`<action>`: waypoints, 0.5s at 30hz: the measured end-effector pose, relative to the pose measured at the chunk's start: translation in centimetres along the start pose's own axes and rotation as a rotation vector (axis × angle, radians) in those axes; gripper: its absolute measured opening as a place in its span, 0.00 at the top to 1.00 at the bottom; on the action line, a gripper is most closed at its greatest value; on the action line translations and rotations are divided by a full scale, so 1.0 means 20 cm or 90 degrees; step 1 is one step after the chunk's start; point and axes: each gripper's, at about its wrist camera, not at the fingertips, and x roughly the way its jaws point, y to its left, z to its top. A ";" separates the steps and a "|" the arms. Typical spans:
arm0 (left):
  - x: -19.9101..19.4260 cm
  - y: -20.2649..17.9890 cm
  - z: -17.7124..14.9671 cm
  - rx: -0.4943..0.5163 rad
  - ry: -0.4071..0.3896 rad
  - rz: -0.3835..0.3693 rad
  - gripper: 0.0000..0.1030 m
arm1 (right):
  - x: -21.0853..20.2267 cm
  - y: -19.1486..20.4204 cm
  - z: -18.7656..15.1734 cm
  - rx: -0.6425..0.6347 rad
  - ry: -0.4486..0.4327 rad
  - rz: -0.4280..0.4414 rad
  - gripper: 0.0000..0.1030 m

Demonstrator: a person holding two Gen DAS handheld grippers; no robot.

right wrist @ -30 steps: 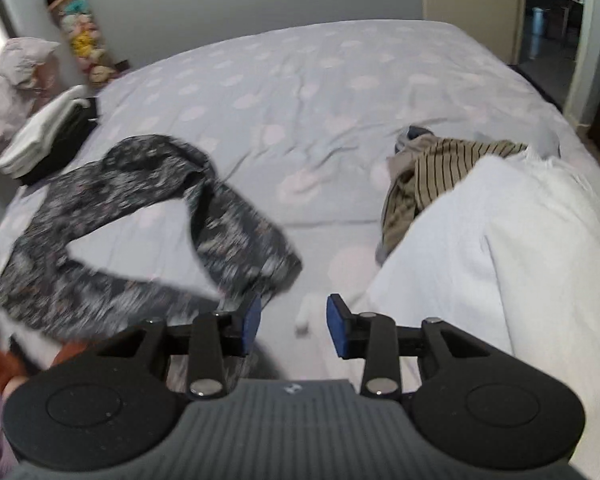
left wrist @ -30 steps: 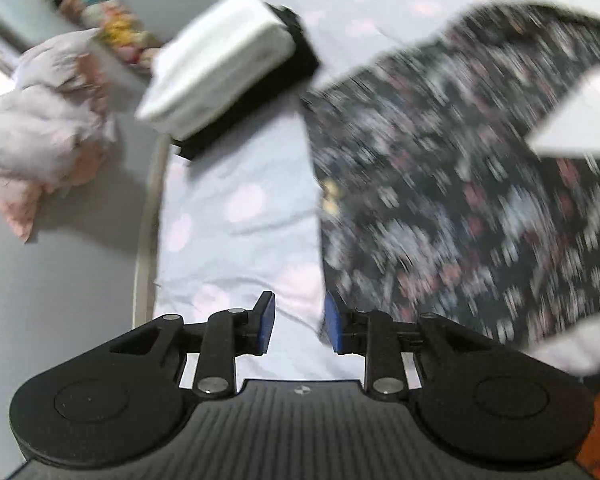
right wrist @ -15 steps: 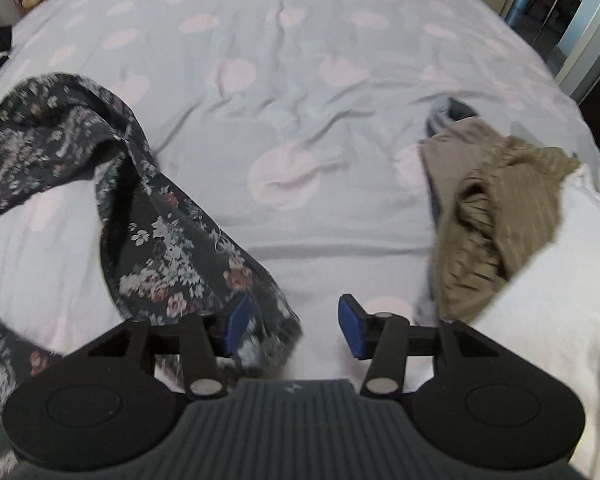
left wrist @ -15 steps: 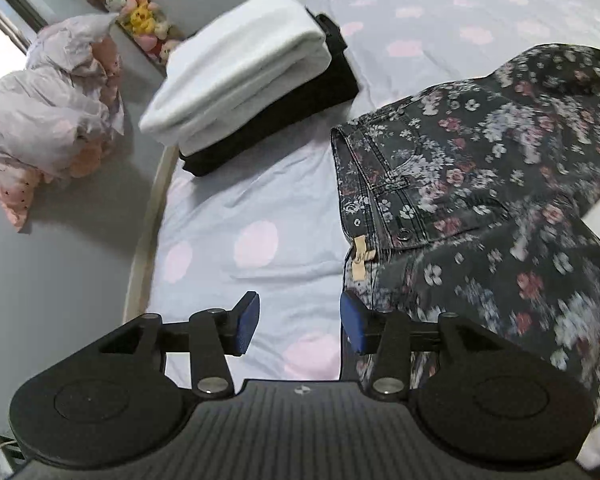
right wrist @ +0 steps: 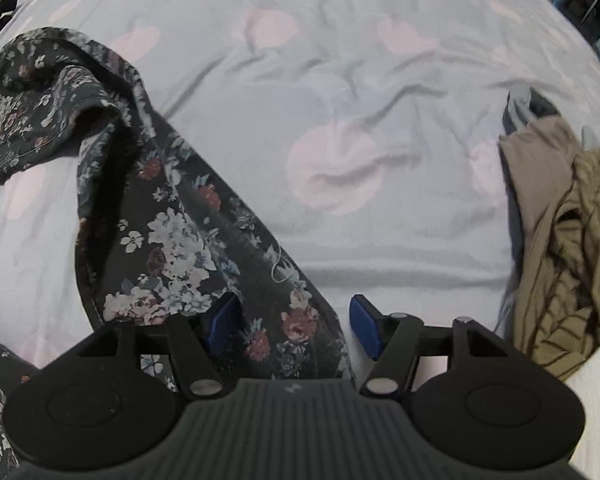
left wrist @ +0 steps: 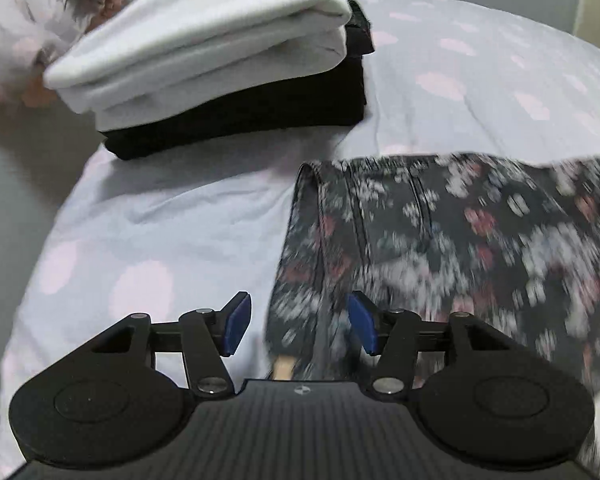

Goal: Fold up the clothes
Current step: 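Regrasp the trouser waistband edge with the left gripper while the right gripper grasps a leg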

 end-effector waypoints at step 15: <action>0.25 -0.09 0.11 -0.109 0.007 0.075 0.67 | 0.01 -0.24 -0.13 0.111 -0.003 0.094 0.67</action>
